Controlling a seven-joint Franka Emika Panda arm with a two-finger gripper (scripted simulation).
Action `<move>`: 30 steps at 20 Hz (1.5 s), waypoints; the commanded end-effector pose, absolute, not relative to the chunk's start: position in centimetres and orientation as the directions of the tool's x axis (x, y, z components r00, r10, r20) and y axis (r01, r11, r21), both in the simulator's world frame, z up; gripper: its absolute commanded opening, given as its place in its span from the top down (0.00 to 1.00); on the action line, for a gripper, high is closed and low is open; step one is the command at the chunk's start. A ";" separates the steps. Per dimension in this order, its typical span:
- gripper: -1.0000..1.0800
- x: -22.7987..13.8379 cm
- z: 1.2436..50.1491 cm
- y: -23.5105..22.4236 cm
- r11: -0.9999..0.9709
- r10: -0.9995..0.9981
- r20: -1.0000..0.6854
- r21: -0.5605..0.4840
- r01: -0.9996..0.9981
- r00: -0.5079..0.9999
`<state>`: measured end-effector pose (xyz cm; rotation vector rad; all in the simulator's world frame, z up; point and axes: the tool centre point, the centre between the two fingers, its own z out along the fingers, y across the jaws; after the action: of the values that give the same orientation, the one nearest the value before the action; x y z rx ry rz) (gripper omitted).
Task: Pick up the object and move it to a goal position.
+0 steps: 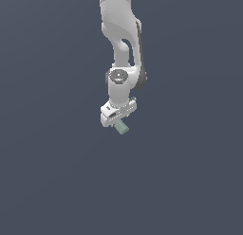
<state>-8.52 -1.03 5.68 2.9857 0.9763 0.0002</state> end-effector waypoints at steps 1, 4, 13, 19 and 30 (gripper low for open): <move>0.04 -8.6 4.6 -1.0 -0.806 0.592 0.000 0.000 0.592 0.806; 0.04 -8.6 3.2 -1.0 -0.805 0.593 0.000 0.000 0.593 0.805; 1.00 -8.6 1.9 -1.0 -0.805 0.594 0.000 0.000 0.594 0.805; 1.00 -8.6 1.9 -1.0 -0.805 0.594 0.000 0.000 0.594 0.805; 1.00 -6.3 3.2 -0.1 -0.810 0.587 0.053 0.044 0.585 0.808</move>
<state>-6.98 -0.42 2.79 2.9696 0.9654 0.0697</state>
